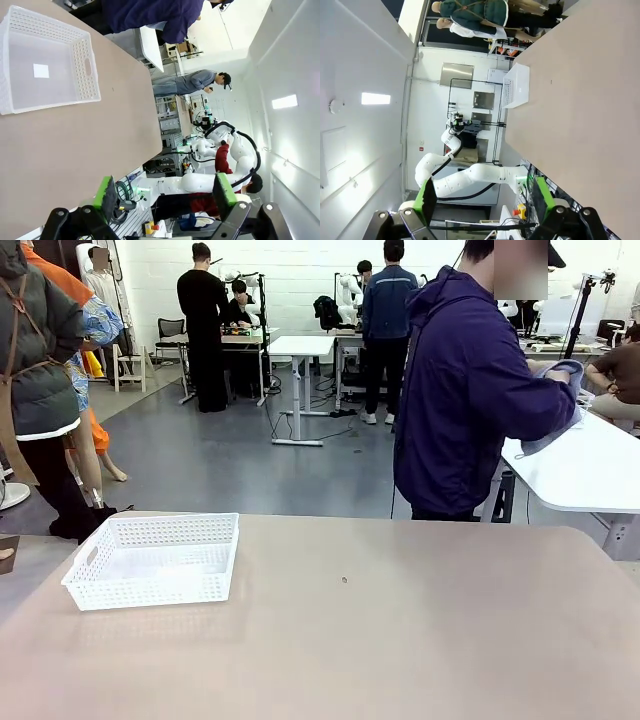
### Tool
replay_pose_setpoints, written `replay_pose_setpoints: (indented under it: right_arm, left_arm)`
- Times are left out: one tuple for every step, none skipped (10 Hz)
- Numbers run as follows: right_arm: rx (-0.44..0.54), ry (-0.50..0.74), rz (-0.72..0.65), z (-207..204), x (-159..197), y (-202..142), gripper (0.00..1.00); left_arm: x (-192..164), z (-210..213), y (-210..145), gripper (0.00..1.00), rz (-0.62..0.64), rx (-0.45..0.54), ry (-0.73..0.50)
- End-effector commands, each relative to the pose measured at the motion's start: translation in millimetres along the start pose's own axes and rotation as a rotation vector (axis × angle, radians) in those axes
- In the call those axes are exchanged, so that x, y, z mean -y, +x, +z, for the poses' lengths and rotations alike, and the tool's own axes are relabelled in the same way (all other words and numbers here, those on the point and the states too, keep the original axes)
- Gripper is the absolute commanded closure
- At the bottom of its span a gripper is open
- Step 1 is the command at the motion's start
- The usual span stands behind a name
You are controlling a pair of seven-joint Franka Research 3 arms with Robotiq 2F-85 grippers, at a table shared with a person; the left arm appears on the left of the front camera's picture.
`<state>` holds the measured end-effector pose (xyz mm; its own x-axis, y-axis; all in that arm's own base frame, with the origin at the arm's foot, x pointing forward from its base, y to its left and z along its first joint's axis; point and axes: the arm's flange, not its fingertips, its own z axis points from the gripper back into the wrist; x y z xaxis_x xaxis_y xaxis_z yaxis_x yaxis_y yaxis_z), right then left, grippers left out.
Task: Clean and organize the cups into the basket.
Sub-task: Pick up the Organizing basket and move it to the center of the table, then pick up the Reusable plastic cup from the right side of the table and place it inside the Organizing basket.
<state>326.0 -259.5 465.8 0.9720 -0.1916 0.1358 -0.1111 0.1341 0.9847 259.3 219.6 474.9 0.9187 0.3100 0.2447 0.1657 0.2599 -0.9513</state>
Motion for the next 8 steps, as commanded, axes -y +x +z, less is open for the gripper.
replay_pose_setpoints:
  right_arm:
    - [-0.001,0.019,0.007,0.3,-1.2,-0.7,0.00]
    - [-0.001,0.019,0.007,0.3,-1.2,-0.7,0.00]
    - [-0.001,0.019,0.007,0.3,-1.2,-0.7,0.00]
    - [-0.001,0.019,0.007,0.3,-1.2,-0.7,0.00]
    - [-0.001,0.019,0.007,0.3,-1.2,-0.7,0.00]
    - [-0.001,0.019,0.007,0.3,-1.2,-0.7,0.00]
    - [-0.001,0.019,0.007,0.3,-1.2,-0.7,0.00]
    - [-0.001,0.019,0.007,0.3,-1.2,-0.7,0.00]
  left_arm:
    - [0.7,2.8,-0.6,0.00,-0.005,0.010,-0.022]
    - [0.7,2.8,-0.6,0.00,-0.005,0.010,-0.022]
    - [0.7,2.8,-0.6,0.00,-0.005,0.010,-0.022]
    - [0.7,2.8,-0.6,0.00,-0.005,0.010,-0.022]
    - [0.7,2.8,-0.6,0.00,-0.005,0.010,-0.022]
    - [0.7,2.8,-0.6,0.00,-0.005,0.010,-0.022]
    - [0.7,2.8,-0.6,0.00,-0.005,0.010,-0.022]
    - [0.7,2.8,-0.6,0.00,-0.005,0.010,-0.022]
